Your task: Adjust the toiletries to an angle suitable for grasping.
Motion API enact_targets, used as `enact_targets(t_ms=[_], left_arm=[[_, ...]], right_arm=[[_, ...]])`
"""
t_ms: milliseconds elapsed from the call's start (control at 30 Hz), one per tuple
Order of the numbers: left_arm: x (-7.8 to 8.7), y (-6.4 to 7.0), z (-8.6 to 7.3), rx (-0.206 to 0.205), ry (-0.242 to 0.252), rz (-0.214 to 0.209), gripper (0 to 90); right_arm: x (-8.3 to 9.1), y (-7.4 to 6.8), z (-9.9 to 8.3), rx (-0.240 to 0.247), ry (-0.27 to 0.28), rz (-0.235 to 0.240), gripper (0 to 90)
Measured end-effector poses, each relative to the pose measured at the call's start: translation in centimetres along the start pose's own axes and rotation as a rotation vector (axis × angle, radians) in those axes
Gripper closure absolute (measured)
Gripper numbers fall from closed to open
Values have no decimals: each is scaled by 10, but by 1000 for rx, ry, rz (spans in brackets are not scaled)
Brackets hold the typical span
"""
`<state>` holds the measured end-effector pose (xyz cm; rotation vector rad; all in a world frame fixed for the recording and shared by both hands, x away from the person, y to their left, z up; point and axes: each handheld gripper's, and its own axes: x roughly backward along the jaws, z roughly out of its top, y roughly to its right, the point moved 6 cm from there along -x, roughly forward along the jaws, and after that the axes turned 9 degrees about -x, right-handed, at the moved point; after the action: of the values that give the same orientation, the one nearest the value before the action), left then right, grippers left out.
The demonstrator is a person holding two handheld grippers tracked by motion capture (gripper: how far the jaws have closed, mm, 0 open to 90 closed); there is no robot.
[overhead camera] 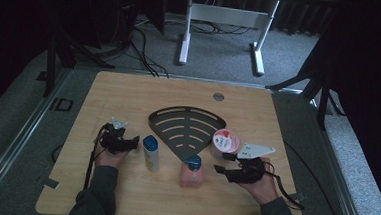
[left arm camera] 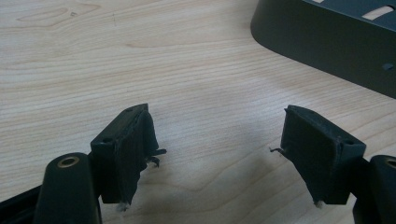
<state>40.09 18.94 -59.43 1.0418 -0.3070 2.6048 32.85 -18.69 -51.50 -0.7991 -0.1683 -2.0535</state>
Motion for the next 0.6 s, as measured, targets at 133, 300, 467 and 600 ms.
enact_targets(t_ms=[133, 300, 467, 600], left_arm=[[0, 1, 0, -3, -1, 0, 243], [-1, 2, 0, -7, -3, -2, 242], [-1, 2, 0, -10, -3, -2, 242], [-2, 3, -1, -14, -6, -5, 242]], right_arm=[[-4, -14, 6, 14, 9, 47, 407], [-9, -32, 17, 41, 23, 114, 363], [-18, -48, 25, 57, 42, 181, 317], [-28, -56, 30, 75, 42, 200, 301]])
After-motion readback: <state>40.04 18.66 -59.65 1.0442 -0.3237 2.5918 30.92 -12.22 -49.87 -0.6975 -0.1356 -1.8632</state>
